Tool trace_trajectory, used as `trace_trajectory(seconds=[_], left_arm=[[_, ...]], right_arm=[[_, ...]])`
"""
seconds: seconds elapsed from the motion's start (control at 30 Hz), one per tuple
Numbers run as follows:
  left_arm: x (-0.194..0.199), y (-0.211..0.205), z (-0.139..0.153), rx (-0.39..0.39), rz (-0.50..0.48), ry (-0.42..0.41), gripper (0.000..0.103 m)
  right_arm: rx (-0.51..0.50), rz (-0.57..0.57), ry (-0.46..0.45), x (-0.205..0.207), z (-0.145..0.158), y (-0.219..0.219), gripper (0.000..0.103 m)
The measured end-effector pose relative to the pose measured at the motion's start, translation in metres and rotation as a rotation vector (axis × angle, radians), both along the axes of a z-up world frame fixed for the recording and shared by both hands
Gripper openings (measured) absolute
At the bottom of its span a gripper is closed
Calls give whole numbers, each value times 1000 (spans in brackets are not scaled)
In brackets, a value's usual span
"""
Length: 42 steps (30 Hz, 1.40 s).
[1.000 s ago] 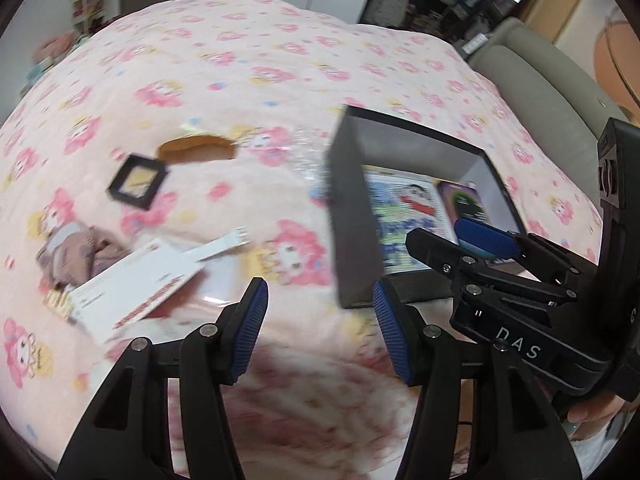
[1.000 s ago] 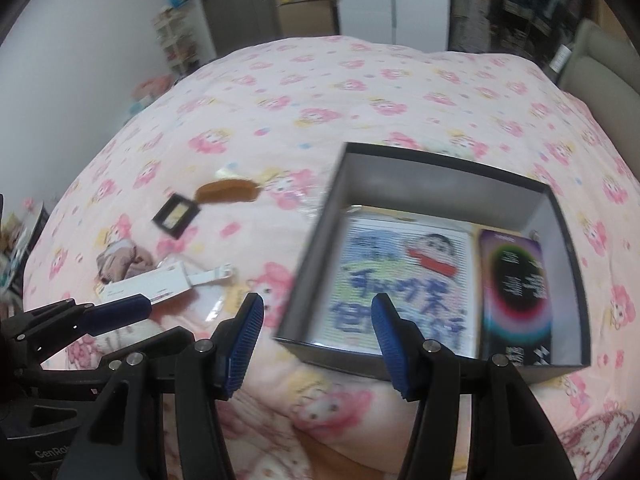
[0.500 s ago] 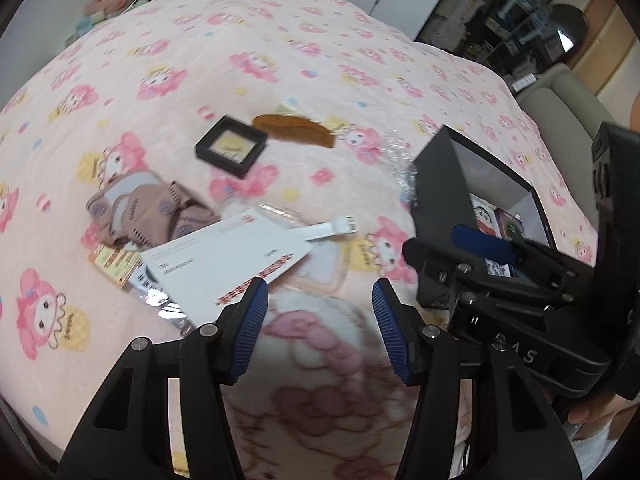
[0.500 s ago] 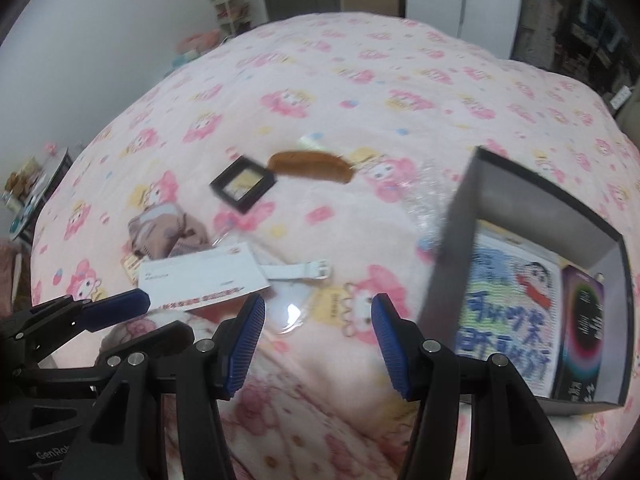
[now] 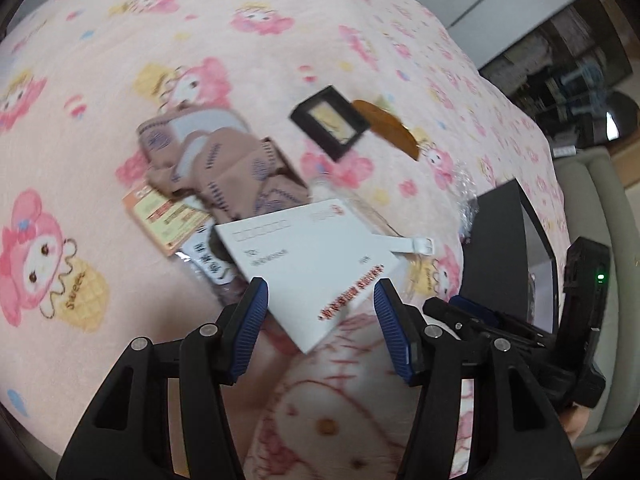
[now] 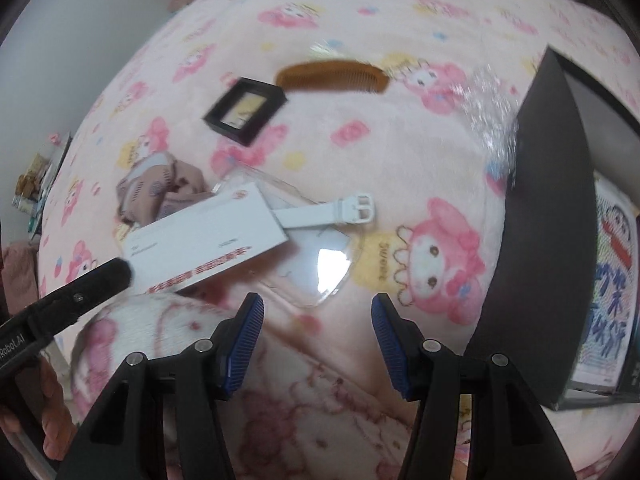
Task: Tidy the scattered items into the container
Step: 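Move both grippers toward the white envelope on the bedspread, then grasp the white envelope with the left gripper and lift it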
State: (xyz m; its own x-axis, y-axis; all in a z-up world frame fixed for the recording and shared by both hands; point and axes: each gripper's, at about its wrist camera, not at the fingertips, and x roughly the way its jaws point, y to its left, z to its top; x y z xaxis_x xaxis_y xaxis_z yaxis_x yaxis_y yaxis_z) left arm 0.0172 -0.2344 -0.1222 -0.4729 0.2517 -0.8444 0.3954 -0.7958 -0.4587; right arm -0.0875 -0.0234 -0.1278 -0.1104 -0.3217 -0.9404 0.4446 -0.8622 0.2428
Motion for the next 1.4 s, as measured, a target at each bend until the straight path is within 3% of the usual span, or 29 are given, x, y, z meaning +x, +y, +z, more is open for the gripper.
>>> trace_trajectory(seconds=[0.17, 0.37, 0.5, 0.6, 0.7, 0.8, 0.93, 1.1, 1.23, 1.4], left_arm=[[6, -19, -9, 33, 74, -6, 56], [2, -20, -29, 115, 55, -20, 55], [-1, -20, -32, 74, 83, -23, 46], [-2, -22, -25, 0, 101, -2, 42], [-4, -23, -21, -2, 83, 28, 38], [-5, -21, -12, -7, 63, 80, 38], [-8, -27, -12, 0, 75, 78, 38], [-4, -32, -25, -14, 105, 12, 38], [-1, -31, -30, -5, 103, 3, 38], [-4, -26, -20, -66, 94, 30, 38]], right_arm=[[-14, -29, -37, -18, -6, 0, 52], [-39, -80, -43, -45, -8, -4, 52], [-28, -2, -74, -52, -19, -28, 52], [-1, 44, -80, -52, -29, -43, 52], [12, 56, -73, -52, -34, -48, 55], [-46, 99, -108, -48, -31, -50, 54], [-158, 187, -179, -37, -20, -57, 53], [-72, 109, -105, -49, -25, -60, 54], [-141, 111, -228, -63, -41, -63, 54], [-186, 148, -316, -64, -50, -76, 53]])
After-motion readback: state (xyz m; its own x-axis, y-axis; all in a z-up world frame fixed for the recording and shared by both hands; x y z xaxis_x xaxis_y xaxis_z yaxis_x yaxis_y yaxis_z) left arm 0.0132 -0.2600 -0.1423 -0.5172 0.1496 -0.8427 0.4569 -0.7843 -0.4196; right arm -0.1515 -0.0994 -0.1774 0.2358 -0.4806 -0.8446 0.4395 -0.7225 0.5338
